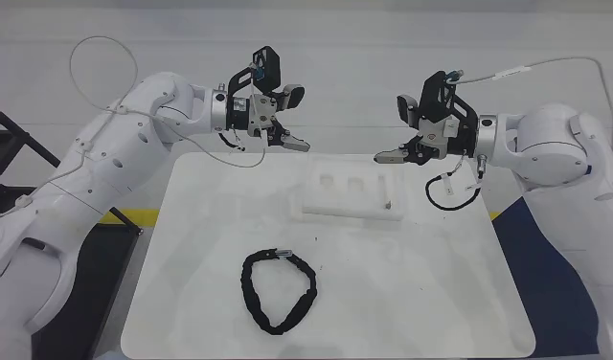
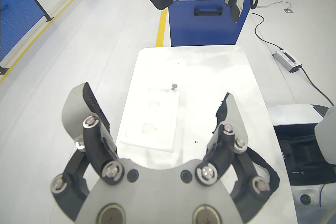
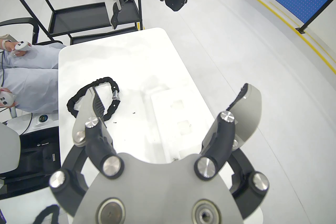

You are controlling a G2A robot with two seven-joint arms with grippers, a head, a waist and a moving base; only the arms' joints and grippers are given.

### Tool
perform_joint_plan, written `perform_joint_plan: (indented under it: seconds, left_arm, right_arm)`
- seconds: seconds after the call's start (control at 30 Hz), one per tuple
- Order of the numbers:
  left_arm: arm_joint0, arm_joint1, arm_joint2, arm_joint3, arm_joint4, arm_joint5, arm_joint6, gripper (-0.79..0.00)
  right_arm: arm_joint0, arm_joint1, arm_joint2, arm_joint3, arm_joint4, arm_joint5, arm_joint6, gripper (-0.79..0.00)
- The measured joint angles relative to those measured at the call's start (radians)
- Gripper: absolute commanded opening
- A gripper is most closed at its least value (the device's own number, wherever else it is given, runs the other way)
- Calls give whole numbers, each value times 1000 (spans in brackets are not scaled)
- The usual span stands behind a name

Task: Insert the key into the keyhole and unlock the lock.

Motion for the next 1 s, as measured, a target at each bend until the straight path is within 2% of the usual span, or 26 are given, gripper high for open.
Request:
perform_joint_plan:
  seconds: [0.83,1.0]
  left_arm:
    - [0,0,0,0,0,0,0,0]
    - [0,0,0,0,0,0,0,0]
  right_arm:
    - [-1,0,0,0,-1,1,-1,0]
    - [-28,-3,-15,15,-46,50,-27,0]
